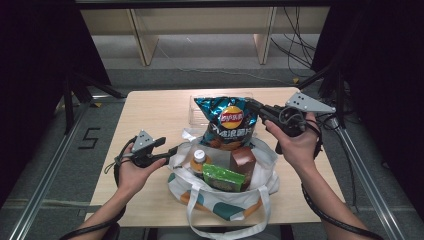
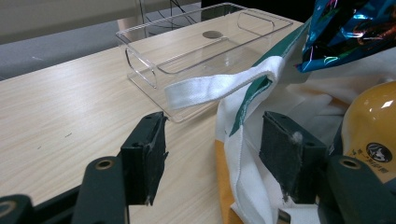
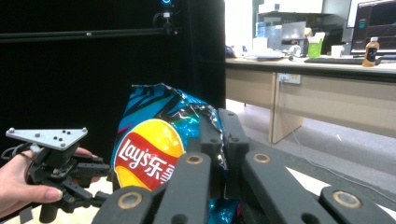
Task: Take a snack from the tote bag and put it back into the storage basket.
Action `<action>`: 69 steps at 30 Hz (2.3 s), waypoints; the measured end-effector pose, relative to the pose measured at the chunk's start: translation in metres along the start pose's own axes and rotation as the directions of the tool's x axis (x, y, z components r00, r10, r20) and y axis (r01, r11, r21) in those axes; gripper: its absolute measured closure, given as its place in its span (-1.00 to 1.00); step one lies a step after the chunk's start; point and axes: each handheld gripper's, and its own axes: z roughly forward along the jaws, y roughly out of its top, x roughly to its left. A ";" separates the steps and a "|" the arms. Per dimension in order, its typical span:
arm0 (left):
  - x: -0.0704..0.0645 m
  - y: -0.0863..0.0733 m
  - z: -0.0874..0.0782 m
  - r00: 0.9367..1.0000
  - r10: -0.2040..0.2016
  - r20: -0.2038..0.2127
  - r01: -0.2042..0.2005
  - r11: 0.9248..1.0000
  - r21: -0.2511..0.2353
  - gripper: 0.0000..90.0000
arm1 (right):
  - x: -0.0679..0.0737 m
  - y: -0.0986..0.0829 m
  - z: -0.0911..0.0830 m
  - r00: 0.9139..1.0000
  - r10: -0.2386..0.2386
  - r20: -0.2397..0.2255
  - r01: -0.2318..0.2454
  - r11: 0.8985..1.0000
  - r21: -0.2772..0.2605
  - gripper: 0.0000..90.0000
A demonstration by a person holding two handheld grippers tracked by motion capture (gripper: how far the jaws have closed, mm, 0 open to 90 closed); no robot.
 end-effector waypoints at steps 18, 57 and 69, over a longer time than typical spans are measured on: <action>0.000 0.000 0.000 1.000 -0.002 -0.008 0.002 1.000 -0.006 -0.11 | -0.005 0.018 0.006 1.000 -0.010 0.026 0.011 0.999 -0.030 1.00; 0.002 0.000 0.000 1.000 -0.001 -0.007 0.001 1.000 -0.016 -0.11 | -0.030 0.036 0.030 0.994 0.013 0.107 -0.007 0.998 -0.054 1.00; 0.002 0.000 0.000 1.000 -0.007 -0.007 0.007 1.000 -0.017 -0.11 | -0.037 0.032 0.041 0.992 0.014 0.126 -0.007 0.998 -0.056 1.00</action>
